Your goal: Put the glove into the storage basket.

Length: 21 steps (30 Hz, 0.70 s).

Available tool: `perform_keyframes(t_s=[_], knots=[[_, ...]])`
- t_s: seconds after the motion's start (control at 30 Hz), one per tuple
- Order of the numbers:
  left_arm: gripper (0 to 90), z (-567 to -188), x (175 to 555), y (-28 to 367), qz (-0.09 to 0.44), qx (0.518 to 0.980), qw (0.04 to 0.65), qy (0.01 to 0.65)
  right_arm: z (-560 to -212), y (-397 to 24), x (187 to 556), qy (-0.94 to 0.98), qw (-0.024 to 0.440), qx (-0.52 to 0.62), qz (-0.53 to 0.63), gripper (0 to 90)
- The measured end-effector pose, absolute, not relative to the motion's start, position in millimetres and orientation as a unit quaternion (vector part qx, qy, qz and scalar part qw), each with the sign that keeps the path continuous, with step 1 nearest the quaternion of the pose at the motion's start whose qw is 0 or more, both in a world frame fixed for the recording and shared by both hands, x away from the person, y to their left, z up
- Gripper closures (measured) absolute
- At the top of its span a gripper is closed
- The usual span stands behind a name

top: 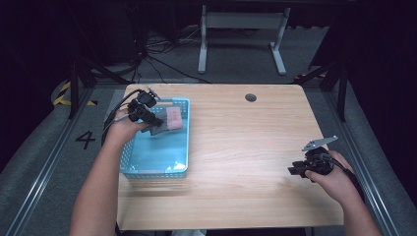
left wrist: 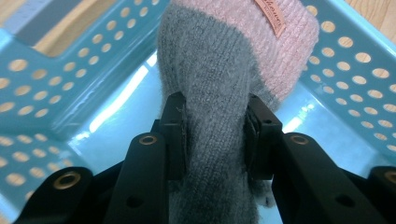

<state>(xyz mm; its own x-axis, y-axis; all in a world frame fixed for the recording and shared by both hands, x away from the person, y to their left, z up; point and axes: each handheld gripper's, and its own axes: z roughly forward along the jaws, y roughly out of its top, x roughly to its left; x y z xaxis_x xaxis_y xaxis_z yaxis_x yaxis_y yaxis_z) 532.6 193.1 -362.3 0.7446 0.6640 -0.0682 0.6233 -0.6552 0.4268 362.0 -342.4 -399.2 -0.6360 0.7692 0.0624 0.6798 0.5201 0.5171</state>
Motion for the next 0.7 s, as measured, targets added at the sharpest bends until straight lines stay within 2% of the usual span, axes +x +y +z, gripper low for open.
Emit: perform_keyframes(t_s=[0.7], knots=[[64.3,-397.5,549.8,170.5,0.036,0.934,0.166,0.315,-404.5,-339.2,363.4,0.869,0.088,0.418,0.249,65.5]])
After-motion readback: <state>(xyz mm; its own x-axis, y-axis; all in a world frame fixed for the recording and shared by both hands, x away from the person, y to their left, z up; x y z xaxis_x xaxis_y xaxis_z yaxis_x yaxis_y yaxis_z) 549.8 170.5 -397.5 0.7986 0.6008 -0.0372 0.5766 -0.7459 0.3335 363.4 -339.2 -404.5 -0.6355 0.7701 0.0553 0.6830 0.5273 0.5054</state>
